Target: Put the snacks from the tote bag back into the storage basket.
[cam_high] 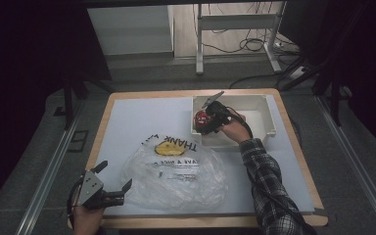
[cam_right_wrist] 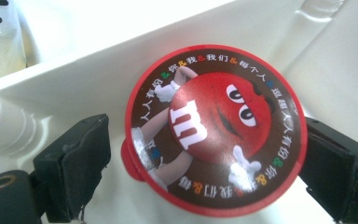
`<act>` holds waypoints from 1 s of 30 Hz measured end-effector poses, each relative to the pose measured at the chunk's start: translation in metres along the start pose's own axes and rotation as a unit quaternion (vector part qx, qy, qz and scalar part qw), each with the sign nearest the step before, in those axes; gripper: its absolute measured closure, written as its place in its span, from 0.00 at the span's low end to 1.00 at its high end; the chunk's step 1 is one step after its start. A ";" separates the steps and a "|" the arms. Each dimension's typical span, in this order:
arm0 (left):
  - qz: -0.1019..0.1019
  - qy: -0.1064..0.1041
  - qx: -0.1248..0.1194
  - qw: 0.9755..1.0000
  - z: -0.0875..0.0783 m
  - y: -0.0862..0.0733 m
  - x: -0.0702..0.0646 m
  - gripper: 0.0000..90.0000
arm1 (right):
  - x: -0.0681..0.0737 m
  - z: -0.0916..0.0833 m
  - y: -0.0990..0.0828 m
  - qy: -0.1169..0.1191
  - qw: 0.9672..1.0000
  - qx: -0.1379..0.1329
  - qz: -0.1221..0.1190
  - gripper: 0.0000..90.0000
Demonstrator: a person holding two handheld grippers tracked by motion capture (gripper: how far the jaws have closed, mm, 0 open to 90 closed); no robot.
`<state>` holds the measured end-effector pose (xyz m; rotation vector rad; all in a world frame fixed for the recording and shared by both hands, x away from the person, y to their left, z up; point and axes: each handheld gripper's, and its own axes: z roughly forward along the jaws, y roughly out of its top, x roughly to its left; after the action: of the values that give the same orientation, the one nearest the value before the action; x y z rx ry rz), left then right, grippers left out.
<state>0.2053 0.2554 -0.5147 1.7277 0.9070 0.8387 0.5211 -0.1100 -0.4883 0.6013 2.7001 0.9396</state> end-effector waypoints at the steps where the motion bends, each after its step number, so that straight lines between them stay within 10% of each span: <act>1: 0.000 0.000 0.000 1.000 0.000 0.000 0.000 0.00 | 0.001 -0.001 0.000 0.000 1.000 -0.001 0.001 0.10; 30: 0.001 -0.002 0.001 1.000 0.000 0.000 0.000 0.00 | 0.008 -0.019 -0.008 -0.008 1.000 -0.021 0.004 0.10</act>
<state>0.2054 0.2549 -0.5149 1.7316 0.9045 0.8356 0.5054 -0.1223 -0.4788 0.6077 2.6590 0.9859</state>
